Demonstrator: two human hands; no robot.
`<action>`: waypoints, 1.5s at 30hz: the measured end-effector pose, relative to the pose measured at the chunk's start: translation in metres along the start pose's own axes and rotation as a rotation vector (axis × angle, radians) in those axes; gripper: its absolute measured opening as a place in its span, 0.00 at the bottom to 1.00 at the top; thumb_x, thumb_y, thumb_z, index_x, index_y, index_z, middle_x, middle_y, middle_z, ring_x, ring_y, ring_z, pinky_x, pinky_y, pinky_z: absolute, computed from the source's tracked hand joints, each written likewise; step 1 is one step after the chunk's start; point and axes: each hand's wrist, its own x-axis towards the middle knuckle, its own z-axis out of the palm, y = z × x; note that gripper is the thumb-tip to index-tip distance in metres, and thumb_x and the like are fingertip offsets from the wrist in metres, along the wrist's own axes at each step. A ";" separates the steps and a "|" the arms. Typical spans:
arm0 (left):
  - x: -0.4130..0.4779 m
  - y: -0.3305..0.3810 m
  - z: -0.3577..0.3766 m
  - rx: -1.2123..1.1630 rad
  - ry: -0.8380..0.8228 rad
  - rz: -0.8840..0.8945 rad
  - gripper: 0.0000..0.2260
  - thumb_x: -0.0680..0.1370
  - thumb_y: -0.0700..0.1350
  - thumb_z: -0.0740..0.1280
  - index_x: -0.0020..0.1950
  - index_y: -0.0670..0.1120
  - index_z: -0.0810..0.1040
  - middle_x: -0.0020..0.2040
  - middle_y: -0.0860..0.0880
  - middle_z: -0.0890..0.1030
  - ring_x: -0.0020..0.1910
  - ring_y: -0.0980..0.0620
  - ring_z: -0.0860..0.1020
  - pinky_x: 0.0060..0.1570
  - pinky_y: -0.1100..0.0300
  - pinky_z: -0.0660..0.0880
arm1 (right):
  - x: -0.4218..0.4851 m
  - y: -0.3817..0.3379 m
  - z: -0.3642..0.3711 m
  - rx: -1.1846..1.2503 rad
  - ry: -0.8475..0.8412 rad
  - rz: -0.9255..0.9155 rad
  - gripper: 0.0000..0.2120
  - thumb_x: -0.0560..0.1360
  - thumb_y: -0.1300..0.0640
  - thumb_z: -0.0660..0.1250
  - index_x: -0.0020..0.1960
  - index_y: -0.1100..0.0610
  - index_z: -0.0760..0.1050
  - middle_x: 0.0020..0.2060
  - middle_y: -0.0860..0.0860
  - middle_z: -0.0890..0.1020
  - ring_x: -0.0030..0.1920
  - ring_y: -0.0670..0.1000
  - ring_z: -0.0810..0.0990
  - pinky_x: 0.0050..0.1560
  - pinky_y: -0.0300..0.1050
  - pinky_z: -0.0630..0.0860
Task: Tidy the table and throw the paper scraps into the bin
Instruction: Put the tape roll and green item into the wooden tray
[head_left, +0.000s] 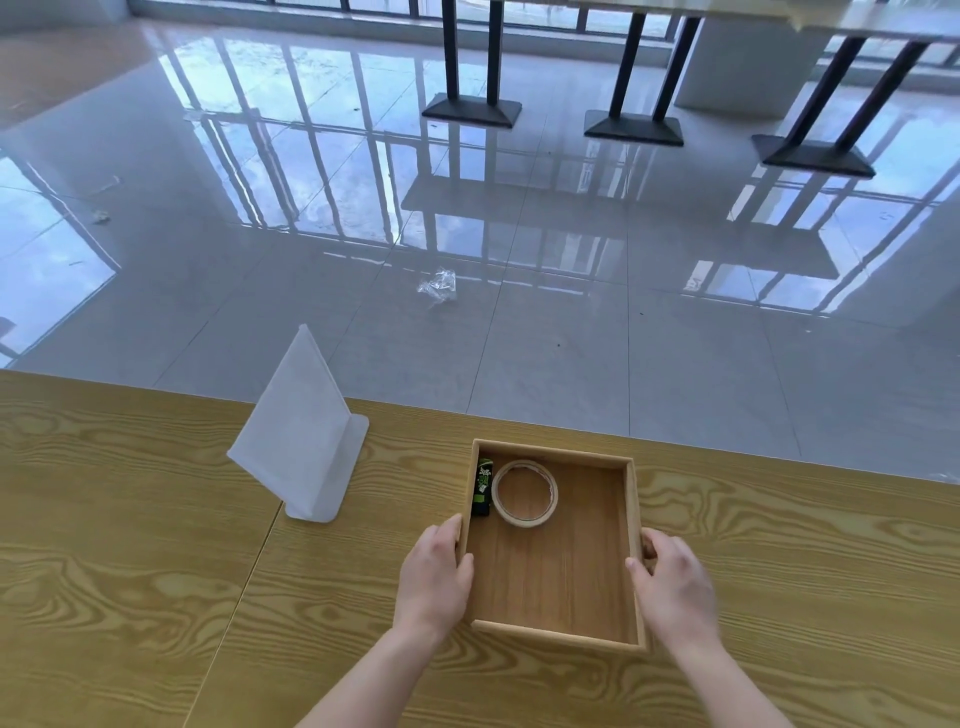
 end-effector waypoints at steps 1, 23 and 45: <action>0.001 -0.001 -0.002 0.002 0.007 -0.004 0.24 0.79 0.44 0.66 0.74 0.47 0.67 0.57 0.50 0.79 0.56 0.52 0.77 0.59 0.57 0.75 | 0.000 -0.002 0.001 0.004 0.000 0.003 0.21 0.77 0.57 0.68 0.69 0.57 0.72 0.59 0.52 0.79 0.60 0.53 0.77 0.59 0.50 0.75; 0.027 -0.053 -0.061 0.134 0.156 -0.028 0.21 0.78 0.40 0.66 0.72 0.45 0.71 0.55 0.47 0.82 0.52 0.50 0.80 0.53 0.58 0.78 | 0.008 -0.085 0.050 0.043 -0.055 -0.092 0.18 0.76 0.60 0.69 0.66 0.58 0.74 0.54 0.53 0.79 0.53 0.54 0.78 0.51 0.47 0.75; 0.049 -0.080 -0.084 0.131 0.239 -0.071 0.16 0.78 0.40 0.67 0.66 0.43 0.76 0.56 0.45 0.83 0.55 0.46 0.81 0.53 0.54 0.78 | 0.011 -0.124 0.077 0.077 -0.044 -0.104 0.19 0.76 0.60 0.70 0.66 0.59 0.74 0.54 0.53 0.79 0.54 0.53 0.78 0.52 0.47 0.75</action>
